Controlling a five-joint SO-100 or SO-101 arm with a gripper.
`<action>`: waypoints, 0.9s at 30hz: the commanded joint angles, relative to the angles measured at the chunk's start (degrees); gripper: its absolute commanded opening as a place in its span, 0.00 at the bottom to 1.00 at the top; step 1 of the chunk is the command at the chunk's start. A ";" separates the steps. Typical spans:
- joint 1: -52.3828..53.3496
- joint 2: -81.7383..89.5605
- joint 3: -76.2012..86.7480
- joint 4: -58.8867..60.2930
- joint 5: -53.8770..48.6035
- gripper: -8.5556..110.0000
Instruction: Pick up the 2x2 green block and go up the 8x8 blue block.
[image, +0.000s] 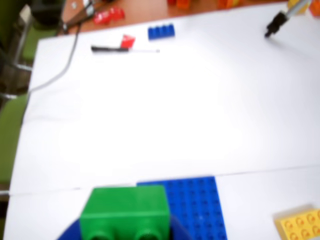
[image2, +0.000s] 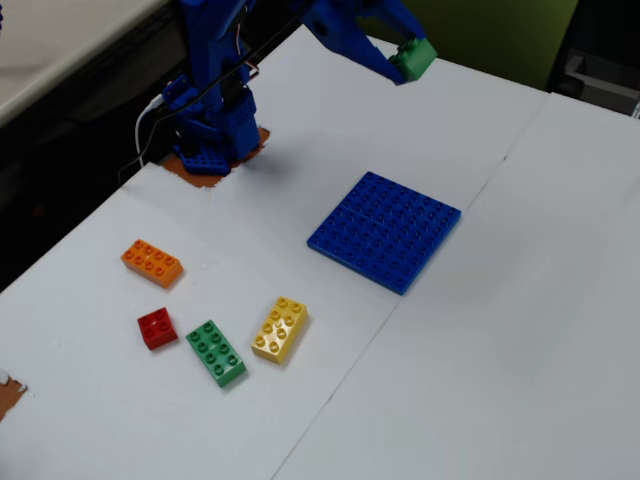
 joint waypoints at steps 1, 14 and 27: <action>1.93 -1.67 0.09 2.37 -1.23 0.14; 6.94 -11.07 4.39 5.80 -11.78 0.14; 7.03 -12.39 8.44 6.42 -16.44 0.14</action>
